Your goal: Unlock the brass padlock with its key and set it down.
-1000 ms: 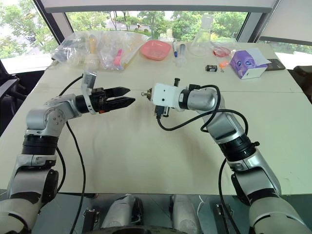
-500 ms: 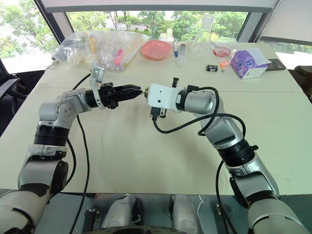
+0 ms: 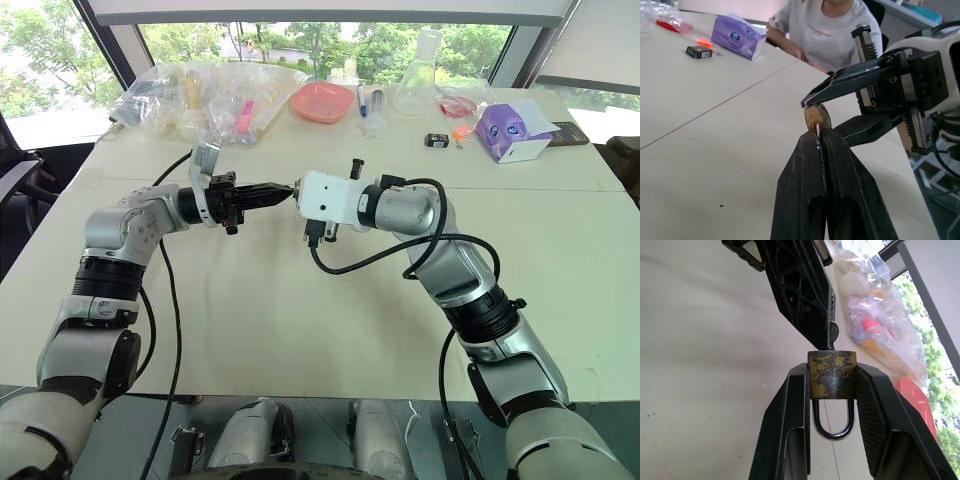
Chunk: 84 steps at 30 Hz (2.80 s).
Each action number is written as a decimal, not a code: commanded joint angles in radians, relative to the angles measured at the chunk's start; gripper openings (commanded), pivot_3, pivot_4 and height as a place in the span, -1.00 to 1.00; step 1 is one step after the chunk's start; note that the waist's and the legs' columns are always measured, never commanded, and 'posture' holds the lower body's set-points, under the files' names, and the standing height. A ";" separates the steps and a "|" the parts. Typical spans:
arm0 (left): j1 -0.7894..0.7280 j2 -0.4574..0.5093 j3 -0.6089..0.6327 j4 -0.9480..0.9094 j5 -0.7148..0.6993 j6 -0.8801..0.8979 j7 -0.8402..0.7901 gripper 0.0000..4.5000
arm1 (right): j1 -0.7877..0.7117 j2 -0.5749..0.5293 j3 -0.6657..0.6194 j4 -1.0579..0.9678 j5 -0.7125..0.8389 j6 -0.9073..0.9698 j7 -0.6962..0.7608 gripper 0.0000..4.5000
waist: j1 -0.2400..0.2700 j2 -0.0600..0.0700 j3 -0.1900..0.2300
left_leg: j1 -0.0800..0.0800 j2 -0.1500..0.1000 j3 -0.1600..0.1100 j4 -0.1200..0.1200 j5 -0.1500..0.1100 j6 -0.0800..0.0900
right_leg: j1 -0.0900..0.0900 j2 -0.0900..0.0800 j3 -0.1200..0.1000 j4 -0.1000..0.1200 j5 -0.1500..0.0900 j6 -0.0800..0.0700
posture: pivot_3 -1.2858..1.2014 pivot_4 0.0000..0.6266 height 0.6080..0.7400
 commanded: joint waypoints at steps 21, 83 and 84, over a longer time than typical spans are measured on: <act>-0.107 0.034 0.013 0.023 -0.031 0.136 -0.091 0.27 | -0.034 0.015 -0.018 -0.039 -0.016 -0.042 -0.021 -0.70 | 0.000 0.000 0.000 | 0.000 0.000 -0.001 0.000 0.000 0.000 | 0.000 0.000 0.000 0.000 0.000 0.000 | 0.03 -0.52 0.90; -0.132 -0.009 0.075 0.023 -0.092 0.180 -0.140 -0.97 | 0.082 0.166 -0.229 -0.199 0.252 0.467 -0.269 0.99 | -0.001 0.000 0.000 | -0.001 0.000 -0.002 0.000 0.000 0.000 | 0.000 0.000 0.000 0.000 0.000 0.000 | 0.03 -0.52 0.90; -0.132 -0.008 0.075 0.022 -0.094 0.180 -0.139 -0.97 | 0.084 0.165 -0.228 -0.199 0.254 0.470 -0.269 0.99 | -0.001 0.000 0.000 | -0.001 0.000 -0.002 0.000 0.000 0.000 | 0.000 0.000 0.000 0.000 0.000 0.000 | 0.03 -0.52 0.90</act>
